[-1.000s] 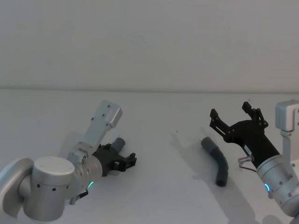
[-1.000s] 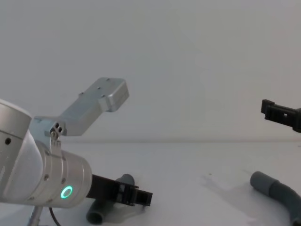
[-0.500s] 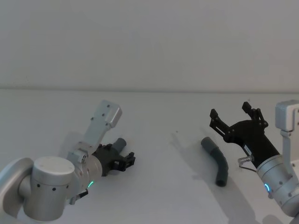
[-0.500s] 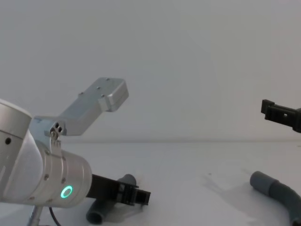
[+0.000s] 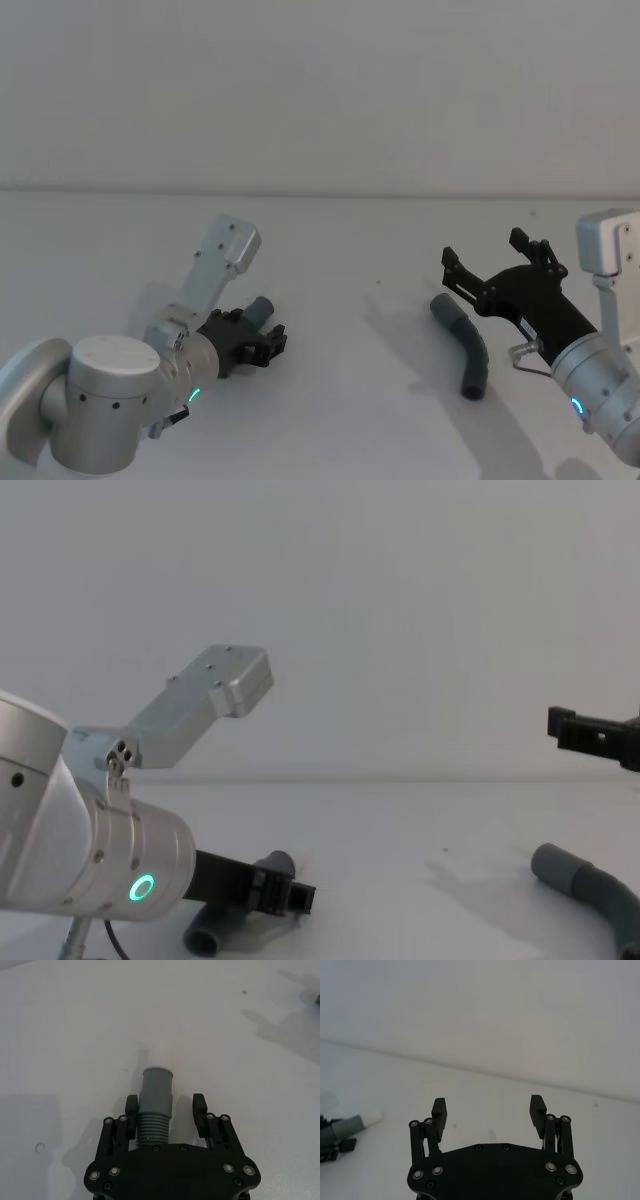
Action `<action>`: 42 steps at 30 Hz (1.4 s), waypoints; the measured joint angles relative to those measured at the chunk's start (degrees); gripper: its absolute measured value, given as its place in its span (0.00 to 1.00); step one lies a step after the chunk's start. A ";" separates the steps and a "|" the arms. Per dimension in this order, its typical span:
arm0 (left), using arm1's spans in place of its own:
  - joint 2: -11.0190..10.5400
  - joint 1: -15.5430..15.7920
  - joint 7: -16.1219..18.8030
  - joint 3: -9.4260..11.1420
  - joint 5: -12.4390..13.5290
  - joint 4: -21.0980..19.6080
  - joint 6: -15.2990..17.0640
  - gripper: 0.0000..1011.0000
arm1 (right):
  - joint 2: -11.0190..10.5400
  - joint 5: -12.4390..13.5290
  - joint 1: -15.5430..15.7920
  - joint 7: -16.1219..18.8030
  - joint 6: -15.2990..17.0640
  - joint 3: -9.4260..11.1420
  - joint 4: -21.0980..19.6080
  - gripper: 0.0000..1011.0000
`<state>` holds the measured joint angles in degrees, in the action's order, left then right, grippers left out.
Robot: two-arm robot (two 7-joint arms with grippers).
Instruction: Use both hands to pick up one end of the pipe from the table, align the ends, and insert them.
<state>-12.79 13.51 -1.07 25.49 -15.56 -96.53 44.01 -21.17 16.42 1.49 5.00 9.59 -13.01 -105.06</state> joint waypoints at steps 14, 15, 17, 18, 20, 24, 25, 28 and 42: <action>0.00 -0.05 -0.01 0.00 0.00 0.04 0.00 0.54 | -1.06 0.77 2.51 -0.45 11.06 0.46 -4.38 0.99; 0.00 -0.05 -0.01 0.00 0.00 0.04 0.00 0.54 | -1.07 0.77 2.62 -0.54 11.66 0.45 -4.51 0.99; 0.00 -0.06 -0.01 0.00 0.00 0.04 0.00 0.52 | -1.08 0.77 2.85 -0.72 12.48 0.42 -4.77 0.99; 0.00 -0.06 -0.01 0.00 0.00 0.04 0.01 0.51 | -1.08 0.74 3.01 -0.85 13.42 0.37 -4.93 0.99; 0.00 -0.07 -0.01 0.00 0.00 0.04 0.01 0.51 | -1.05 0.70 3.15 -1.03 14.51 0.31 -5.09 0.99; 0.00 -0.07 -0.01 0.00 0.00 0.04 0.01 0.48 | -0.95 0.52 3.17 -1.22 16.05 0.14 -5.13 0.99; 0.00 -0.08 -0.01 0.00 0.00 0.04 0.01 0.47 | -0.92 0.48 3.13 -1.24 16.29 0.10 -5.11 0.99; 0.00 -0.08 -0.01 -0.01 0.00 0.04 0.02 0.45 | -0.83 0.21 2.80 -1.27 17.23 -0.08 -4.70 0.99; 0.00 -0.08 -0.01 -0.02 0.00 0.04 0.07 0.37 | -0.66 -1.13 1.00 -0.75 19.35 -0.89 -2.37 0.99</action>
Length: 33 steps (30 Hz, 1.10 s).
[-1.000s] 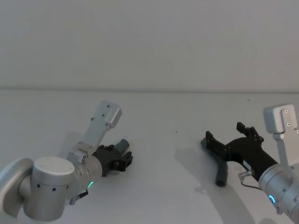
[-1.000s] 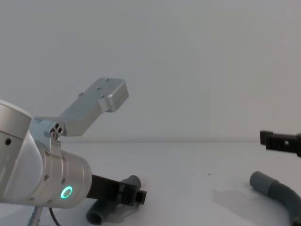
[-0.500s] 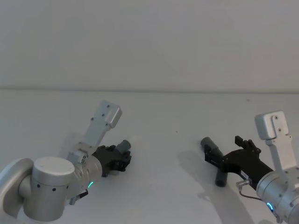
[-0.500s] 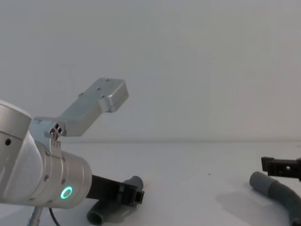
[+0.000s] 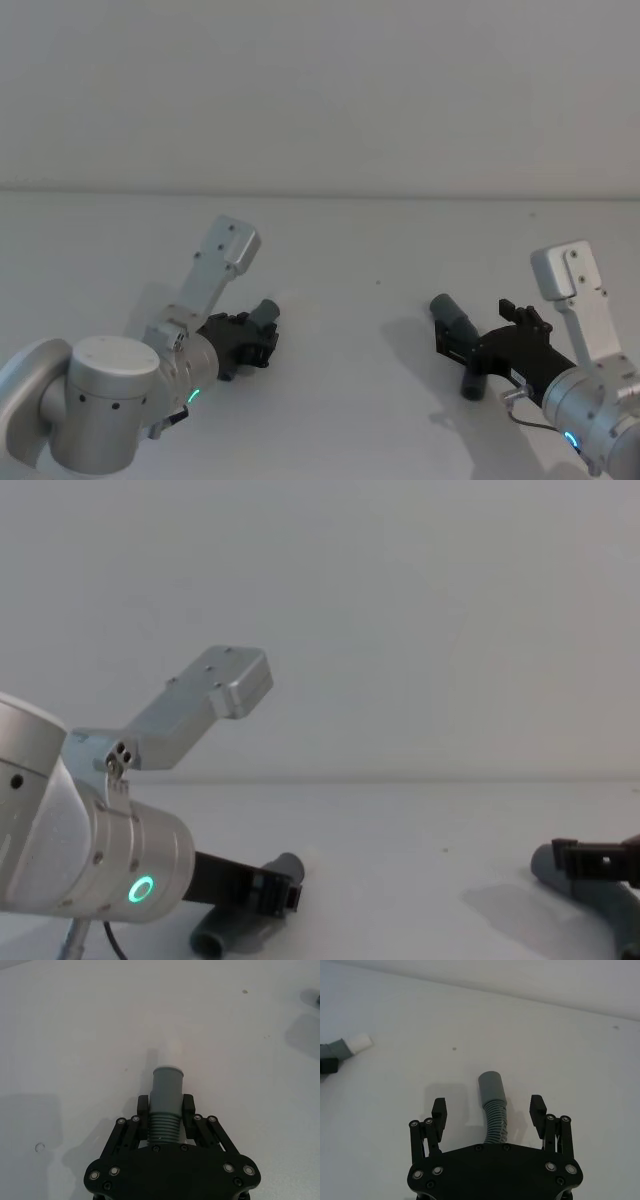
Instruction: Use both hands to pick up one end of the pipe from the table, align the ends, and insert them.
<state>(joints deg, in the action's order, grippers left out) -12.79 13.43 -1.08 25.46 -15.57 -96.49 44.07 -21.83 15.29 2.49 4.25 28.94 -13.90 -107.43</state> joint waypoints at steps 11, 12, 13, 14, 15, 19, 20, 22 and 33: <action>0.00 0.00 0.00 0.03 0.00 0.00 0.02 0.37 | -0.09 -1.01 -1.36 0.82 0.53 -0.43 2.50 0.99; -0.01 0.00 0.00 0.03 0.00 0.00 0.03 0.37 | -0.09 -1.03 -1.42 0.85 0.55 -0.44 2.61 0.99; 0.00 0.00 0.00 0.03 0.00 0.00 0.03 0.37 | -0.06 -1.14 -1.65 0.96 0.64 -0.48 3.07 0.99; 0.00 0.00 0.00 0.03 0.00 0.00 0.03 0.37 | -0.06 -1.17 -1.70 0.99 0.65 -0.48 3.16 0.99; 0.00 0.00 0.00 0.03 0.00 0.00 0.03 0.37 | 0.00 -1.26 -1.91 1.08 0.71 -0.49 3.57 0.99; 0.00 0.00 0.00 0.03 0.00 0.00 0.03 0.37 | 0.24 -1.43 -2.37 1.26 0.89 -0.51 4.38 0.99; 0.00 0.00 -0.01 0.03 0.00 0.00 0.03 0.37 | 0.24 -1.43 -2.37 1.26 0.89 -0.51 4.38 0.99; -0.01 0.00 -0.01 0.03 0.00 0.00 0.03 0.37 | 0.50 -1.54 -2.79 1.36 1.06 -0.52 5.01 0.99; 0.00 0.00 -0.01 0.03 0.00 -0.01 0.03 0.37 | 1.36 -1.80 -3.90 1.80 1.54 -0.47 6.72 0.99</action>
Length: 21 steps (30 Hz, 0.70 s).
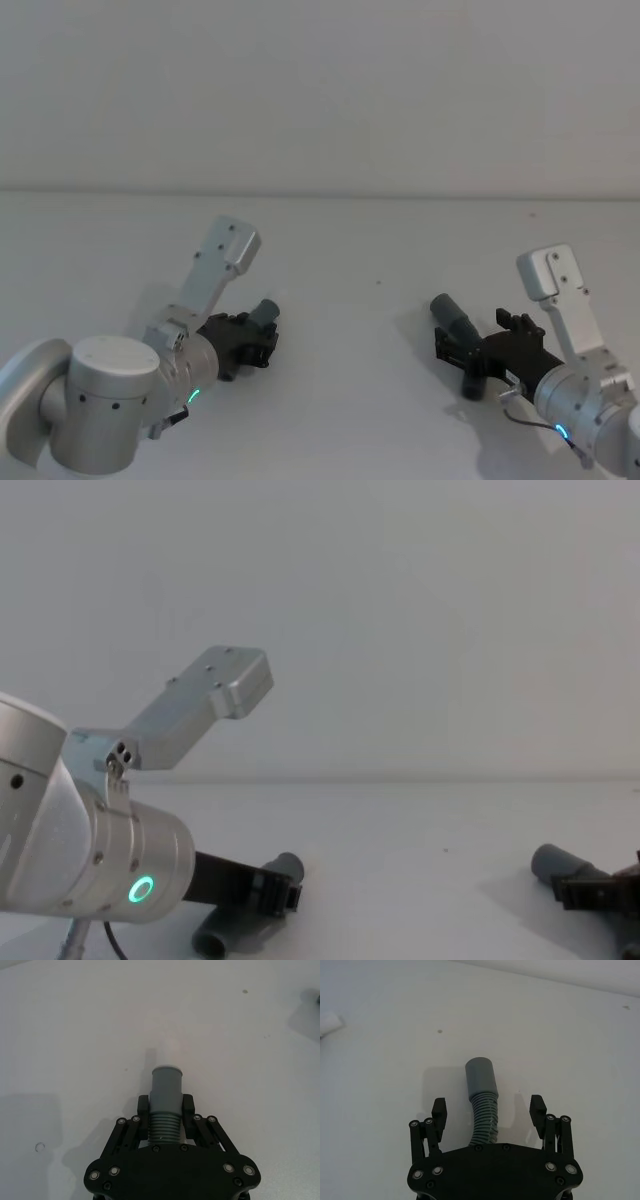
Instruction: Use both hands to pick up one end of the pipe from the table, align the ends, and insert them.
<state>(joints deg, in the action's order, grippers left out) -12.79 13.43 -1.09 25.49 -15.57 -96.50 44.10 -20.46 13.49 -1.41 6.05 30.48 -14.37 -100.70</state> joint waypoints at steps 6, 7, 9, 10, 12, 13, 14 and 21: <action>0.00 0.00 0.01 0.00 0.00 0.00 0.00 0.37 | 0.22 -0.30 -0.36 0.31 0.15 0.01 0.52 0.99; 0.00 0.00 0.01 0.00 0.00 0.00 0.00 0.37 | 0.24 -0.39 -0.45 0.37 0.17 0.01 0.62 0.99; 0.00 0.00 0.01 0.00 -0.01 0.00 0.00 0.37 | 0.27 -0.46 -0.51 0.42 0.18 0.01 0.71 0.99; 0.00 0.00 0.01 0.00 0.00 0.00 0.00 0.37 | 0.28 -0.49 -0.53 0.44 0.19 0.01 0.77 0.99; 0.00 0.00 0.01 0.00 0.00 0.00 0.00 0.37 | 0.31 -0.58 -0.62 0.50 0.20 0.00 0.86 0.99; 0.00 0.00 0.01 0.00 0.00 0.00 0.00 0.37 | 0.32 -0.61 -0.64 0.53 0.21 0.00 0.88 0.99; 0.00 0.00 0.01 0.00 -0.01 0.00 0.00 0.37 | 0.35 -0.64 -0.67 0.58 0.21 -0.01 0.96 0.99; 0.00 0.00 0.01 0.00 0.00 0.00 0.00 0.37 | 0.39 -0.78 -0.80 0.71 0.25 -0.04 1.13 0.98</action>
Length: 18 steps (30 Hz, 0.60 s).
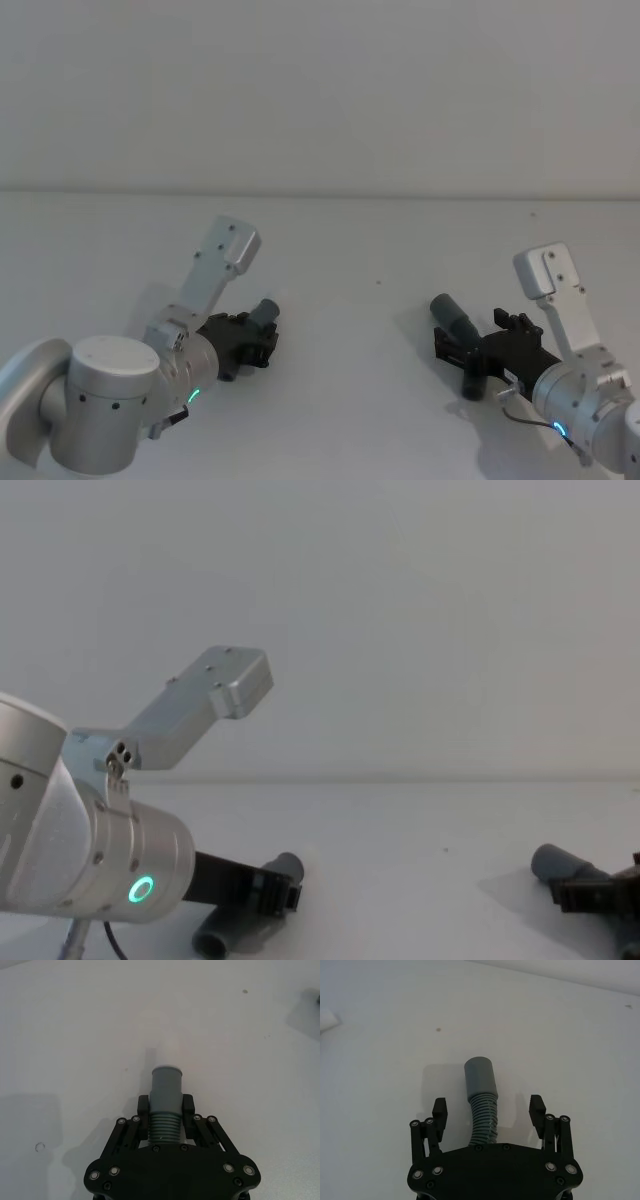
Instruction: Use both hands to pick up one end of the pipe from the table, align the ends, and insert them.
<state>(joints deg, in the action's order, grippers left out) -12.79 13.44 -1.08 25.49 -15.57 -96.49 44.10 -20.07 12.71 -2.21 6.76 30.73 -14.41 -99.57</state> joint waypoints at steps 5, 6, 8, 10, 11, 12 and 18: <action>0.00 0.00 0.00 0.00 0.00 0.00 0.00 0.37 | 0.02 -0.05 -0.05 0.05 0.02 -0.01 0.08 0.90; 0.00 0.00 0.00 0.00 0.00 0.00 0.00 0.37 | 0.03 -0.06 -0.06 0.06 0.02 -0.01 0.10 0.85; 0.00 0.00 0.00 0.00 0.00 0.00 0.00 0.37 | 0.04 -0.08 -0.07 0.07 0.02 -0.01 0.12 0.81; 0.00 0.00 0.00 0.00 0.00 0.00 0.00 0.37 | 0.05 -0.09 -0.08 0.08 0.03 -0.01 0.13 0.74; 0.00 0.00 0.00 0.00 0.00 0.00 0.00 0.37 | 0.05 -0.10 -0.08 0.09 0.03 -0.01 0.13 0.71; 0.00 0.00 0.00 0.00 0.00 0.00 0.00 0.37 | 0.05 -0.10 -0.09 0.09 0.03 -0.01 0.14 0.69; 0.00 0.00 0.00 0.00 0.00 0.00 0.00 0.37 | 0.08 -0.14 -0.12 0.13 0.03 -0.01 0.18 0.49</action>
<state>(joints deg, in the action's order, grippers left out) -12.79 13.43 -1.08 25.49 -15.57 -96.50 44.10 -20.00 12.58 -2.33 6.89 30.76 -14.42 -99.39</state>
